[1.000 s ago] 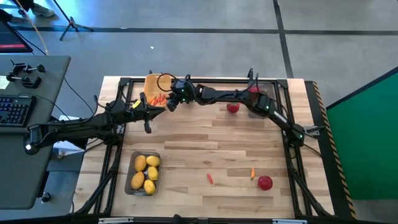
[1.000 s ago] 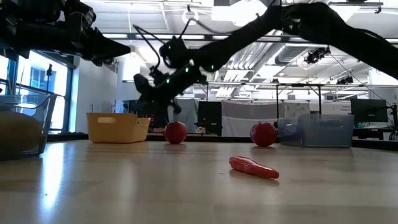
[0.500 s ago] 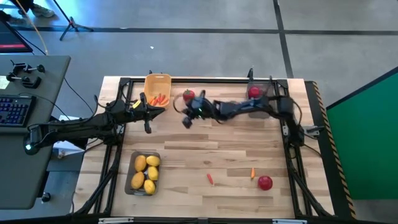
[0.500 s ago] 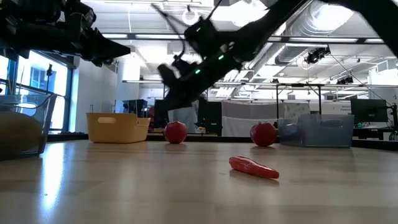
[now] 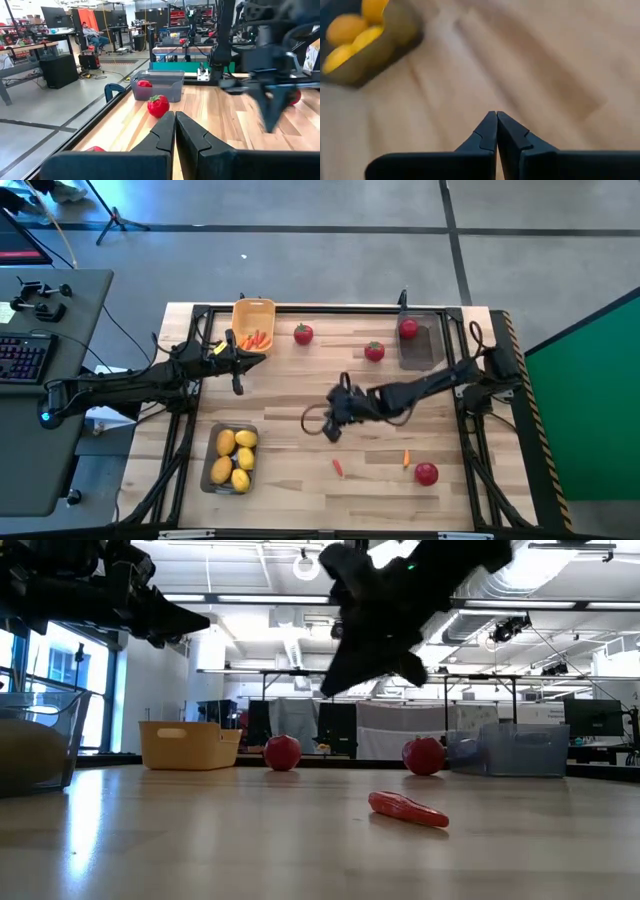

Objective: Sort produce into baskets
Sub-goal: Put the chili pepper into the orange bin

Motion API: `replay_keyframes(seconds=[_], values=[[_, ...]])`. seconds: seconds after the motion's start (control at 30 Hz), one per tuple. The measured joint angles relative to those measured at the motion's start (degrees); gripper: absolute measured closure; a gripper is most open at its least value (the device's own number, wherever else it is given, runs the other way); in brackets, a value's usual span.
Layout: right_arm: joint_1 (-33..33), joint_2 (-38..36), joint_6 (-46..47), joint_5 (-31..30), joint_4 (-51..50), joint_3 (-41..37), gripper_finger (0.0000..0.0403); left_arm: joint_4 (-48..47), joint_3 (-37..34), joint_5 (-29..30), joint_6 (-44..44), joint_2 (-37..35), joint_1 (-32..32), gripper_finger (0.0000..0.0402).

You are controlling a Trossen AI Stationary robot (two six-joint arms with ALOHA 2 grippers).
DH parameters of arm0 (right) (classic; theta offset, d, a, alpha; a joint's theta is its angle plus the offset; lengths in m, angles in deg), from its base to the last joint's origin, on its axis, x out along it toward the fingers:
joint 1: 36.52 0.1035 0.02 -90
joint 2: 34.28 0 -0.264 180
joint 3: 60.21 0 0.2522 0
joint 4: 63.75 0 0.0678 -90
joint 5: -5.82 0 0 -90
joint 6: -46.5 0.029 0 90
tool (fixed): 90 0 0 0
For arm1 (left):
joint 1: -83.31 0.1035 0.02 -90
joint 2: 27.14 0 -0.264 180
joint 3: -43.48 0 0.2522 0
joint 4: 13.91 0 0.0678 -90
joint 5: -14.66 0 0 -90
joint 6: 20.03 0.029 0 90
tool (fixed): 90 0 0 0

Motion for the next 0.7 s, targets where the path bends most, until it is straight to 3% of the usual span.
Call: replay_keyframes(seconds=[0.13, 0.27, 0.5, 0.7], values=[[4.7, -0.1, 11.4, 2.4, -4.0, 0.0, 0.0395, -0.2, 0.0, 0.0, 0.0, 0.0, 0.0, 0.0401], [8.4, -0.1, 18.5, 3.1, -6.9, 0.0, 0.0355, -0.2, 0.0, 0.0, 0.1, 0.0, 0.0, 0.0401], [11.9, 1.8, 23.5, 2.7, -6.5, 0.0, 0.0243, -0.2, 0.0, 0.0, 0.1, 0.0, 0.0, 0.0401], [13.2, 5.7, 23.5, 3.2, -6.5, 2.0, 0.0221, -0.4, 0.0, 0.0, 0.1, 0.0, 0.0, 0.0401]])
